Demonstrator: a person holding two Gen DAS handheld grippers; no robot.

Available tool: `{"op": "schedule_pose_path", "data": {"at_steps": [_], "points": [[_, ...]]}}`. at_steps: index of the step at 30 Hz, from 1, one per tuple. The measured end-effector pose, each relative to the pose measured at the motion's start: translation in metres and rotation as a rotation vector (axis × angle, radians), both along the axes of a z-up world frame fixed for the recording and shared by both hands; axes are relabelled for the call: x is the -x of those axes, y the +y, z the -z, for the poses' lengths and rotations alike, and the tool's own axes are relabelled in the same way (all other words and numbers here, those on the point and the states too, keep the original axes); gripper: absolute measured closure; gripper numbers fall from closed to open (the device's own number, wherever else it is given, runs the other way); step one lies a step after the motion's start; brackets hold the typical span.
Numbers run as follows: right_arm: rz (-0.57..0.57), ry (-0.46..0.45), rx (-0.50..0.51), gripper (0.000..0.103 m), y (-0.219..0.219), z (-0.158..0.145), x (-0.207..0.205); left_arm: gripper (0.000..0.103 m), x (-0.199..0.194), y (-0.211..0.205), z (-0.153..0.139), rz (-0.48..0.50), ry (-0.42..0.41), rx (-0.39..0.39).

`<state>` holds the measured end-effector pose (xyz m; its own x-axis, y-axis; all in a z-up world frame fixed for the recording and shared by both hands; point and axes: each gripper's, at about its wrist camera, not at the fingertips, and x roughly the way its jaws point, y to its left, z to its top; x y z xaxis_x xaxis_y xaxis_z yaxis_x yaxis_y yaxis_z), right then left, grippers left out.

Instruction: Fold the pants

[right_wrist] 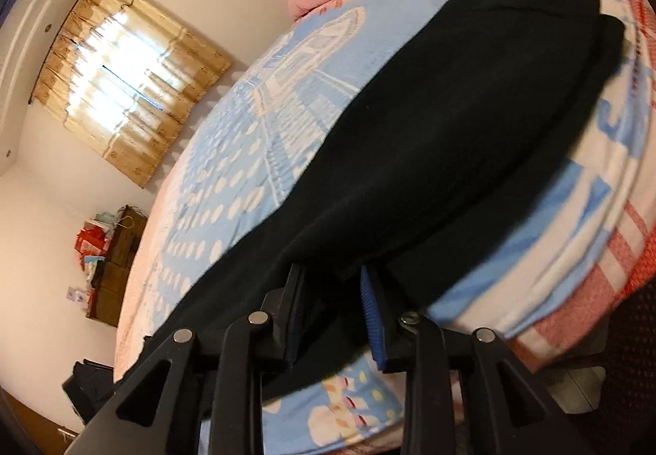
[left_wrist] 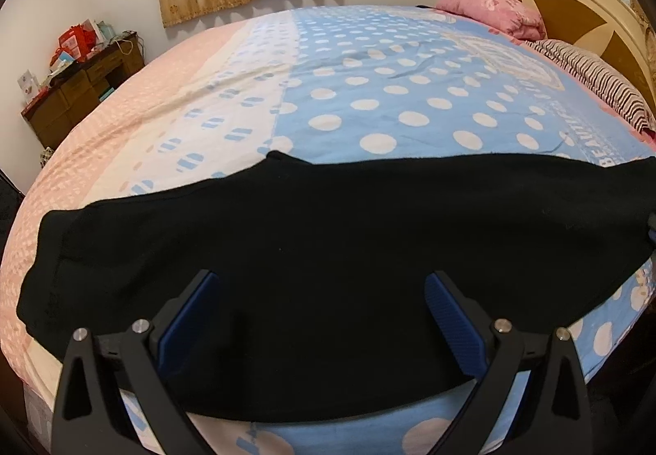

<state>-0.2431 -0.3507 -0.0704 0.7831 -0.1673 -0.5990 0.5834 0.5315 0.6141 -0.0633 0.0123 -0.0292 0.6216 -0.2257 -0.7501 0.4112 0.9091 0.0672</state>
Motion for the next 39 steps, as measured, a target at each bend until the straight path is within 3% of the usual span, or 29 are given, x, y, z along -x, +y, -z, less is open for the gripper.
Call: {"op": "schedule_pose_path", "data": {"at_steps": [2,5,15,18,22,25,29,33,34,35,36,39], "points": [[-0.009,-0.010,0.001,0.077,-0.002,0.003,-0.002,0.001,0.000,0.000,0.000,-0.004,-0.004,-0.006],[-0.024,-0.018,-0.004,0.097,0.000,0.006,-0.005,0.001,-0.001,0.003,0.000,-0.021,0.003,-0.004],[0.041,-0.027,0.059,0.098,0.006,-0.022,0.038,0.001,0.004,-0.007,-0.001,0.017,0.003,-0.012],[0.032,-0.013,0.090,0.097,0.009,-0.029,0.033,0.001,0.005,-0.012,0.000,0.031,0.004,-0.016],[0.009,0.043,0.035,0.086,0.006,-0.017,0.014,0.001,0.007,-0.018,-0.001,0.043,0.007,-0.015],[0.031,0.035,-0.026,0.077,0.000,0.000,0.008,0.001,0.009,-0.016,-0.004,0.046,-0.003,-0.011],[0.020,-0.023,-0.061,0.053,0.001,0.001,0.007,0.001,0.006,-0.008,-0.005,0.023,-0.004,-0.014],[0.072,-0.043,-0.068,0.050,0.005,0.004,0.000,0.001,0.001,-0.003,-0.004,-0.001,0.002,-0.003],[0.090,-0.054,-0.075,0.051,0.004,0.005,-0.001,0.001,0.000,-0.003,-0.004,-0.004,0.006,0.000],[0.108,-0.062,-0.078,0.059,0.001,0.005,-0.002,0.001,0.000,-0.003,-0.004,-0.003,0.007,0.004],[0.117,-0.057,-0.069,0.074,0.000,0.004,-0.004,0.001,0.000,-0.003,-0.005,-0.001,0.008,0.005],[0.113,-0.060,-0.090,0.094,-0.010,0.011,-0.002,0.001,0.002,-0.004,-0.007,0.011,-0.002,-0.002]]}}
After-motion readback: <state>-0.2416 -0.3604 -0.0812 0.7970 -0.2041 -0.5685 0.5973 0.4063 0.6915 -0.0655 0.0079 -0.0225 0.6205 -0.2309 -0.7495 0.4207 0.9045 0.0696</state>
